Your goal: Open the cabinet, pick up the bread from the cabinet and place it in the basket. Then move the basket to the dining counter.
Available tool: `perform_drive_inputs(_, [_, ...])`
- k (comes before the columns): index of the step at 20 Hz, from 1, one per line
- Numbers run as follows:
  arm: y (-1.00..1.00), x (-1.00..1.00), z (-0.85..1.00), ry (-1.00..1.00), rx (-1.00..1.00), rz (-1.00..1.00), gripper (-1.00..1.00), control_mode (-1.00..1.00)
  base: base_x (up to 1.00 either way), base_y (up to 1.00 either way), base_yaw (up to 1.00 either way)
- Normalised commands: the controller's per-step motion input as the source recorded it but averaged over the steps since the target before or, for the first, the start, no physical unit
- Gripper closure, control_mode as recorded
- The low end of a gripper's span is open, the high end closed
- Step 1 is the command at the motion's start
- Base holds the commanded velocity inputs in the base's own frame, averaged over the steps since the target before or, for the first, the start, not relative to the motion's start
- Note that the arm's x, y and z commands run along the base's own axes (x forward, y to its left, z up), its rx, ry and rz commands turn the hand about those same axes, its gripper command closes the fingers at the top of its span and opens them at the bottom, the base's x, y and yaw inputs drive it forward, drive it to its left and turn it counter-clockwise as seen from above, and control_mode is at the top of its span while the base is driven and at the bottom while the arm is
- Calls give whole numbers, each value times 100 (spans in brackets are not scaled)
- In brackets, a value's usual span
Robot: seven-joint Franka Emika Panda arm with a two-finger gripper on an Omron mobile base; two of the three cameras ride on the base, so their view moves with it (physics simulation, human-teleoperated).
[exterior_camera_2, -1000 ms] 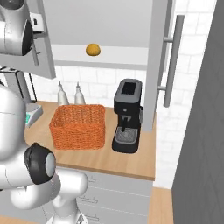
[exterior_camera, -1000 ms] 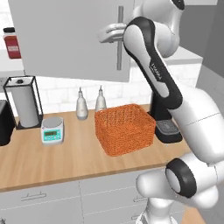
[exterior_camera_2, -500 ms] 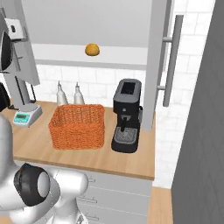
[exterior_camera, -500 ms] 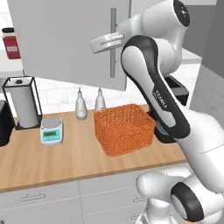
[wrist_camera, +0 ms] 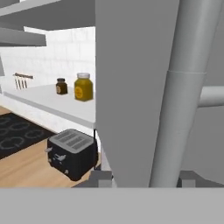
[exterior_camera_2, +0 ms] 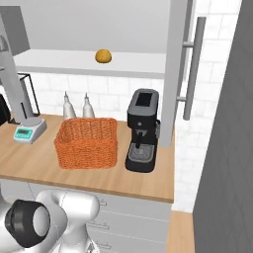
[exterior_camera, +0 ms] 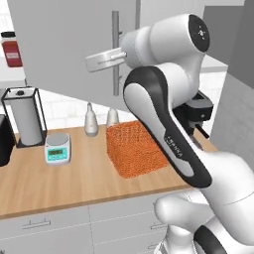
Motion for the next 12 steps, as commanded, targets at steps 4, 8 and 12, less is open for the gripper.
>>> perform_drive_inputs(4, [100, -61, -15, 2, 0, 6, 100, -100, 0, 0, 0])
perform_drive_inputs(8, [100, -63, -11, 4, 0, 9, 100, -100, 0, 0, 0])
perform_drive_inputs(12, [100, -68, -11, 4, 4, 15, 100, -100, 0, 0, 0])
